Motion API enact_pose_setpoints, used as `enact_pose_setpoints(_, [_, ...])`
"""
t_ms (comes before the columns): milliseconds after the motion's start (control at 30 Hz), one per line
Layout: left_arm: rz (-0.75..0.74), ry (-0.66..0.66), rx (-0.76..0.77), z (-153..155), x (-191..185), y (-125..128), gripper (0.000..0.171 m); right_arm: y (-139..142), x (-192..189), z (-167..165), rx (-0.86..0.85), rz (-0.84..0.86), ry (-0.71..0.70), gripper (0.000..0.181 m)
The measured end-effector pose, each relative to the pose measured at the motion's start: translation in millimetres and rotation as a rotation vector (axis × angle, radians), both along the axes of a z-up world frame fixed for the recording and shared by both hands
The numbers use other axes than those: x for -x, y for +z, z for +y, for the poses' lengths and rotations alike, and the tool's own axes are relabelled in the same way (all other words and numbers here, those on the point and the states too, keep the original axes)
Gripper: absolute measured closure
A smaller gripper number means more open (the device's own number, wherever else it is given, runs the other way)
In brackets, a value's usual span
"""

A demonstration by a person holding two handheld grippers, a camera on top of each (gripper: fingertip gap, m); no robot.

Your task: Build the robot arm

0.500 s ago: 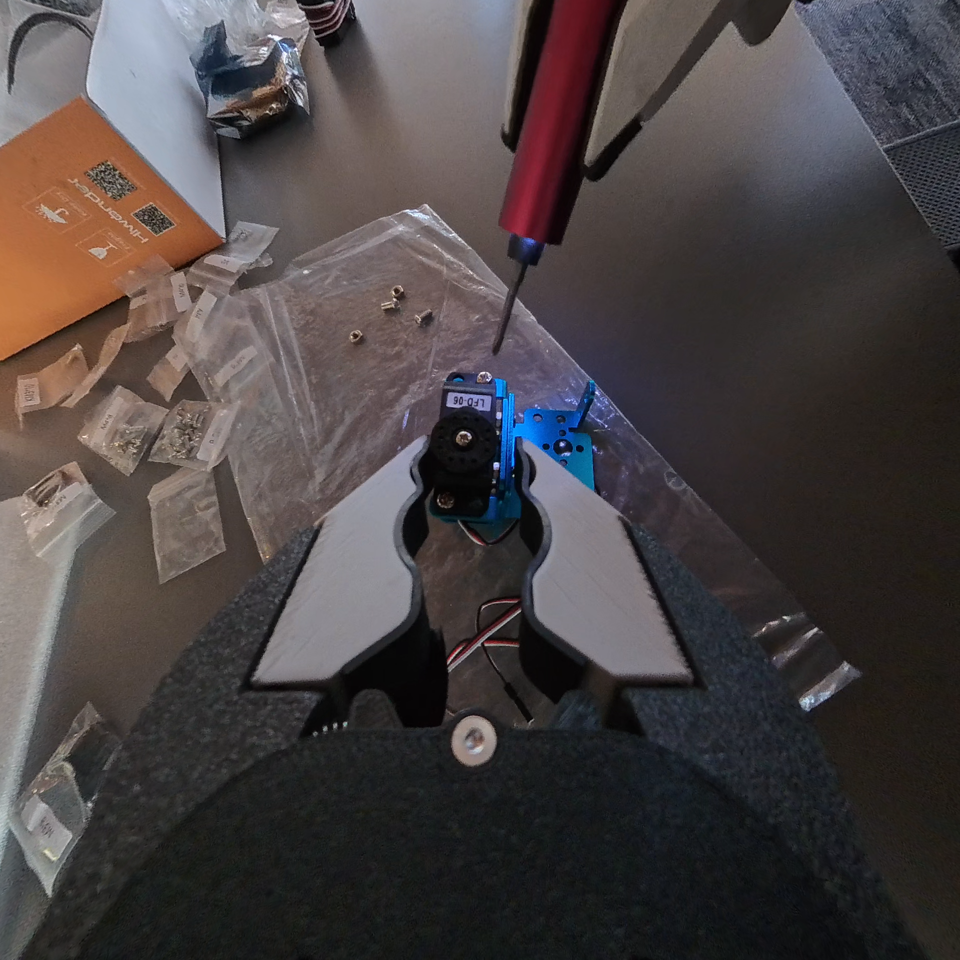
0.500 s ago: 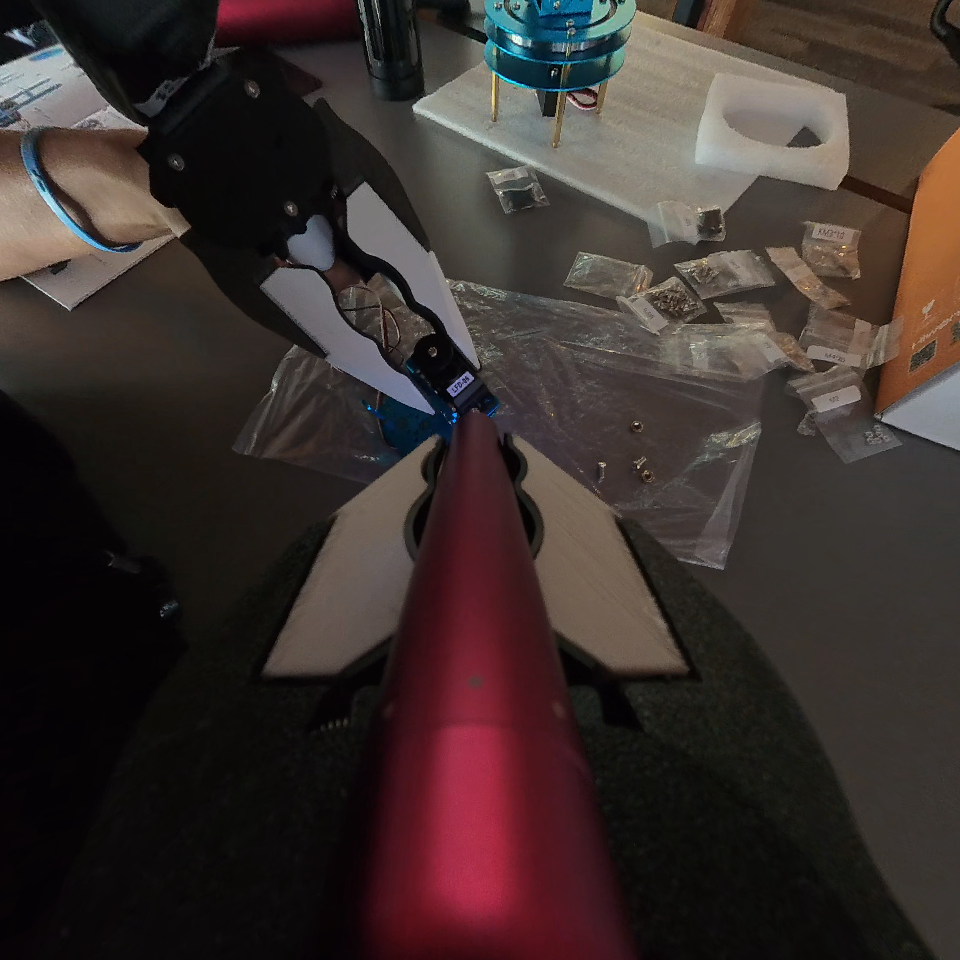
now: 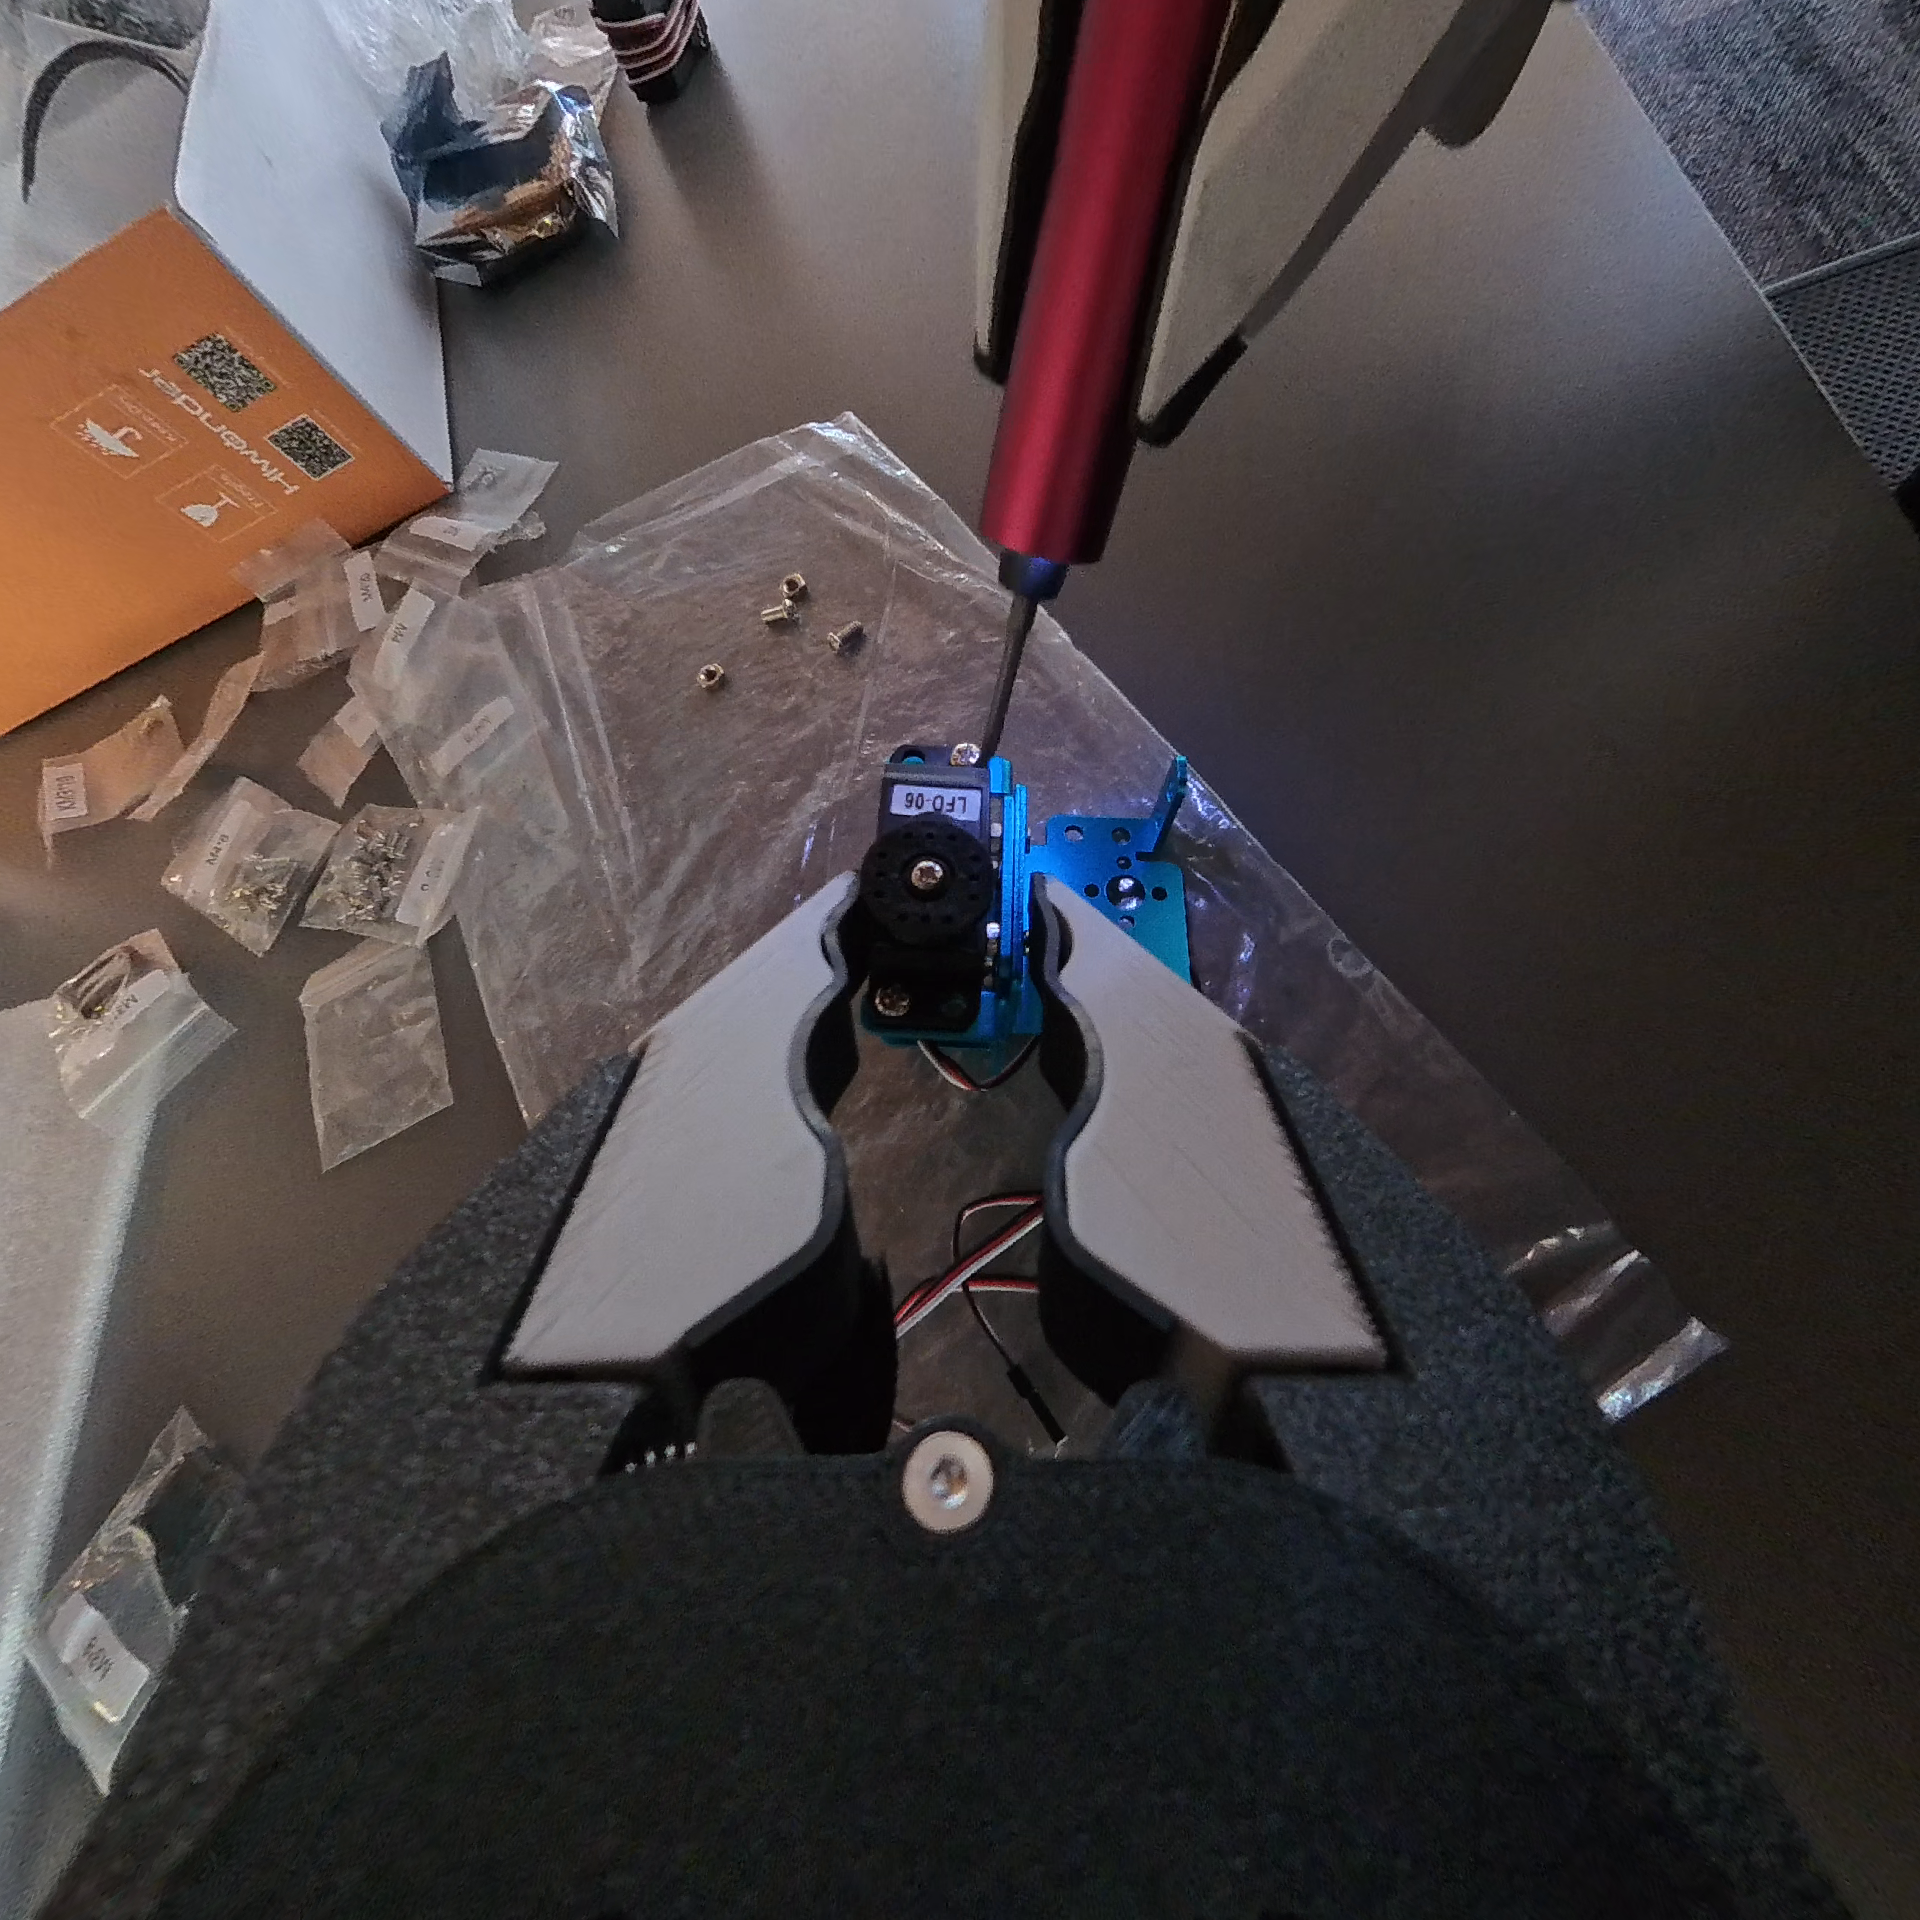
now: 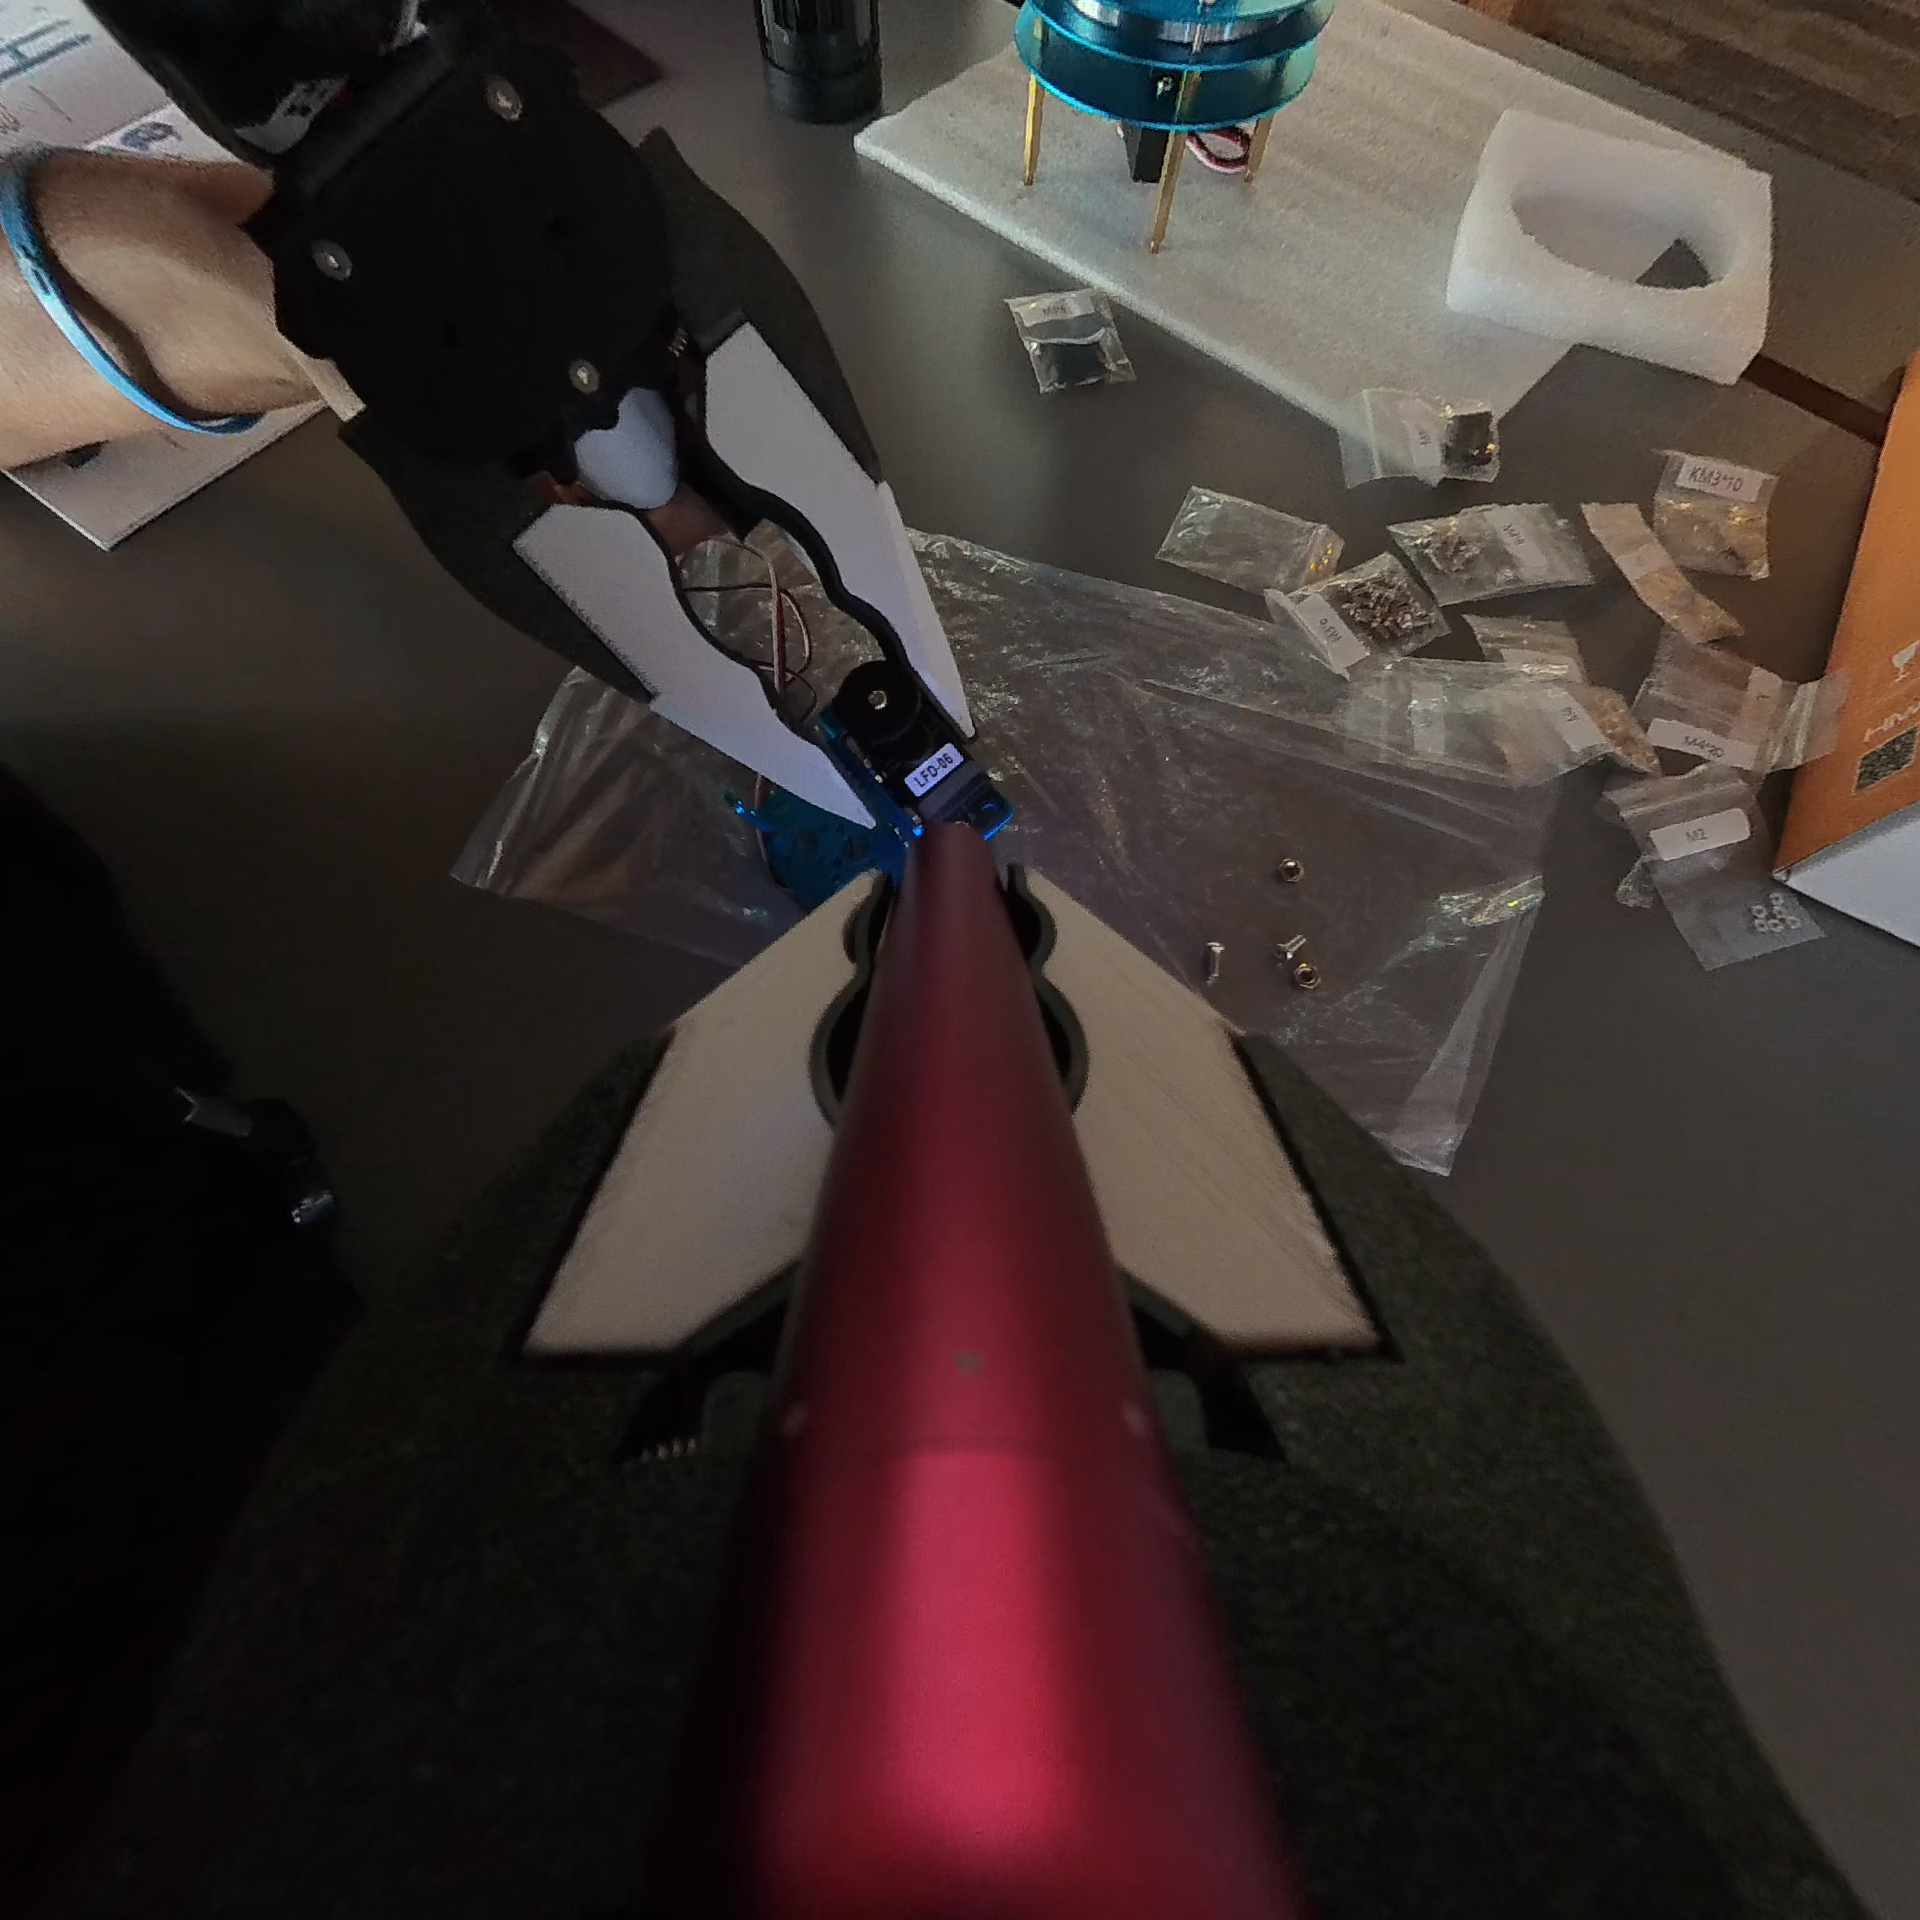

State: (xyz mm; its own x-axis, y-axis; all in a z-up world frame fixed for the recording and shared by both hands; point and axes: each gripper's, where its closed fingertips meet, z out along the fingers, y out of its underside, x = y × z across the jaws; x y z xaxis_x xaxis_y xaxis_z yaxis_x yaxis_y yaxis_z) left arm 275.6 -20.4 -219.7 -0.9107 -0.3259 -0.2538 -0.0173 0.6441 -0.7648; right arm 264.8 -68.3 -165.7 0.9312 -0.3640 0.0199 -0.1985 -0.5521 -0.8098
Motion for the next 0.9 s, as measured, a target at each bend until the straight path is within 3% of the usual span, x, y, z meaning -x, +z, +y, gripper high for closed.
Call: enact_pose_setpoints(900, [-0.002, -0.005, -0.008, -1.0, 0.7, -0.1, 0.142, 1.9, -2.4, 0.3, 0.018, -0.031, 0.012, 0.161])
